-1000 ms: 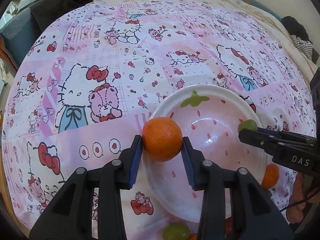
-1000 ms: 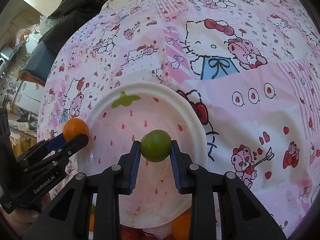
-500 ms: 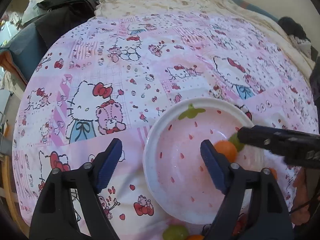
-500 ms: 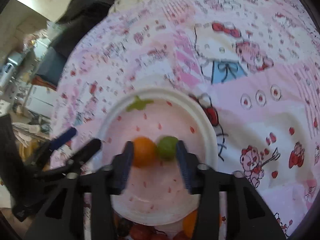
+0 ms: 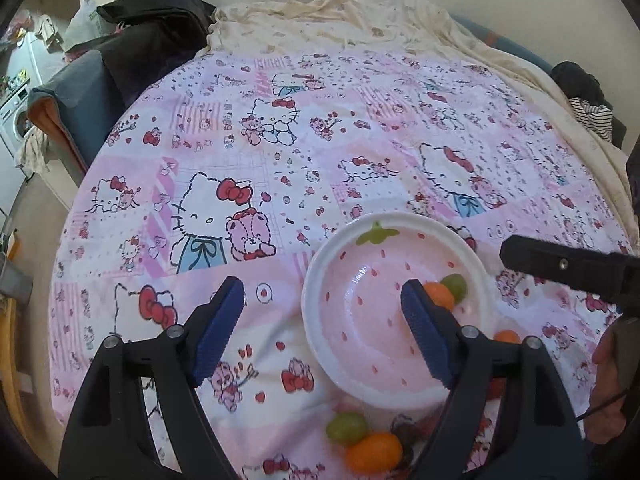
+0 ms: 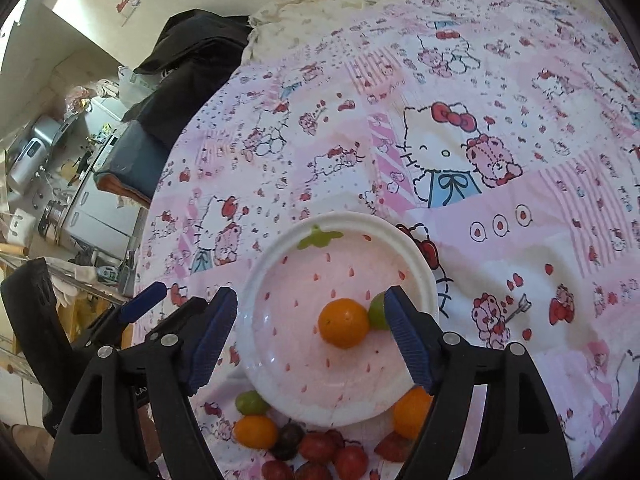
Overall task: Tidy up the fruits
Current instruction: 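Withdraw both tools from the plate toward the remaining fruit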
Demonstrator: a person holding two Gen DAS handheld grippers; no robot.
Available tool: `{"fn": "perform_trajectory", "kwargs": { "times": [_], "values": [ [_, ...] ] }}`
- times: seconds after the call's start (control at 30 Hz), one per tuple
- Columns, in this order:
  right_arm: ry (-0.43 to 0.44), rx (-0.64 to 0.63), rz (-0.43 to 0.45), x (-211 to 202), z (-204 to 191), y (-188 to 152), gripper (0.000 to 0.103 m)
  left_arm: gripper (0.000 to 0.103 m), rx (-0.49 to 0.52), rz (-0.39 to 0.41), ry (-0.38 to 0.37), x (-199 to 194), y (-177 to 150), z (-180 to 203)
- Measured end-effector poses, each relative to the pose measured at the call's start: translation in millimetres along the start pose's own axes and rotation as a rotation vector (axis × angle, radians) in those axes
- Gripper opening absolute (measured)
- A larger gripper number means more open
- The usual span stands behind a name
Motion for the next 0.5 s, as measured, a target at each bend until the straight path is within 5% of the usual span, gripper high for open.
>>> {"fn": "perform_trajectory", "kwargs": {
  "times": [0.5],
  "values": [
    [-0.017, -0.010, 0.060, -70, -9, -38, 0.079, 0.078, -0.020, 0.070, 0.046, -69, -25, -1]
  ]
}}
Point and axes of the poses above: each gripper's, at about its wrist camera, not at the fingertips, and x roughly the way its jaws point, z to its right, y to its top, the point moved 7 cm from there along x, roughly the way its jaws point, and after that the axes turned 5 degrees about x, right-handed, at the moved point
